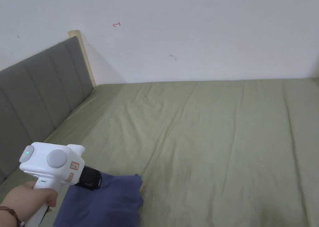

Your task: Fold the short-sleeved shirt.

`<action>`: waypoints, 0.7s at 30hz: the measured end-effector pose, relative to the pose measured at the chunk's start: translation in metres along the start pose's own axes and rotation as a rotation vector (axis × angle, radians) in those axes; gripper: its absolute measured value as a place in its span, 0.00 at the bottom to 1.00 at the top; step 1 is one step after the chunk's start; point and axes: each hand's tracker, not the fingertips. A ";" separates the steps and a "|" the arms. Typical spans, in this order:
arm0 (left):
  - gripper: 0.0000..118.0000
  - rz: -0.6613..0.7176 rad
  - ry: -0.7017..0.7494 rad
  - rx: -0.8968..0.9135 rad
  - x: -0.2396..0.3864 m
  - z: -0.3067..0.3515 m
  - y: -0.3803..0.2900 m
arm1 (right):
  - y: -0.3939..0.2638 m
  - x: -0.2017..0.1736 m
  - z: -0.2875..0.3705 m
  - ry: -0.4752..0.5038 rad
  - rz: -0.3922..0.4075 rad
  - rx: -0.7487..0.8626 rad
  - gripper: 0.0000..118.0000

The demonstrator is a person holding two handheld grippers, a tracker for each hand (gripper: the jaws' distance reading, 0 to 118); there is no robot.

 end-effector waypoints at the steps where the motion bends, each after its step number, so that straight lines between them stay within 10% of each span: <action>1: 0.96 0.031 -0.005 0.050 -0.003 0.005 0.001 | 0.001 -0.002 0.000 -0.001 0.003 0.002 0.00; 9: 0.91 0.045 -0.006 0.233 0.031 0.067 -0.016 | 0.005 -0.006 0.005 -0.036 0.043 0.037 0.00; 11: 0.61 -0.001 -0.087 0.260 0.054 0.079 -0.022 | 0.005 -0.010 0.009 -0.042 0.055 0.048 0.00; 13: 0.00 -0.025 -0.101 0.275 0.084 0.091 -0.028 | 0.005 -0.014 0.013 -0.061 0.087 0.055 0.00; 21: 0.00 -0.044 -0.215 0.445 0.205 0.151 -0.036 | 0.027 -0.053 0.054 -0.149 0.273 0.173 0.00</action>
